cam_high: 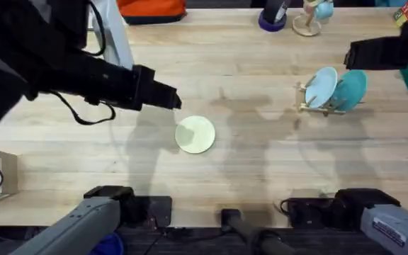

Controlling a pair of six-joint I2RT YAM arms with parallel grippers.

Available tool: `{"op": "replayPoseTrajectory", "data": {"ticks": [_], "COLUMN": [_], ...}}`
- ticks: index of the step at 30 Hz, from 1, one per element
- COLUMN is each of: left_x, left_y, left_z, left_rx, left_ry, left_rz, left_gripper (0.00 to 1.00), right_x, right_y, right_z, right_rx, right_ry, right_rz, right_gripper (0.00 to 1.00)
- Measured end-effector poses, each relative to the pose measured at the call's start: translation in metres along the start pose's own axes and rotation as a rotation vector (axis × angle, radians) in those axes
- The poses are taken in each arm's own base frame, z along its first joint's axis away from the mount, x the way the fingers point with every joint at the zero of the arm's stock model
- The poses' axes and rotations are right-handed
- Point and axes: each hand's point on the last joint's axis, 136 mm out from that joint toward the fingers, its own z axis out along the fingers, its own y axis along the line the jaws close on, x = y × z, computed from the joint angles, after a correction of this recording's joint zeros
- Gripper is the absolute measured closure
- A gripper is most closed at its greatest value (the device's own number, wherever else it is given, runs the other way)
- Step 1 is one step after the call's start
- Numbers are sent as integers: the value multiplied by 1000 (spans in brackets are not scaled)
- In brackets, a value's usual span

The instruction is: Pick up the plates from the table one by one and place each into a slot on the dish rack.

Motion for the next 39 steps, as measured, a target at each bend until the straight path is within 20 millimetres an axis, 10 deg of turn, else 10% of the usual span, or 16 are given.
{"op": "replayPoseTrajectory", "data": {"ticks": [23,39], "left_x": [10,16], "left_y": [-8,38], "left_z": [13,58], "left_rx": [107,72], "left_ry": [17,109], "left_rz": [31,14], "left_gripper": [959,958], "right_x": [1,1], "right_y": [0,0], "right_z": [0,0], "right_rx": [0,0], "right_ry": [3,6], "right_rz": [0,0], "right_gripper": [7,7]}}
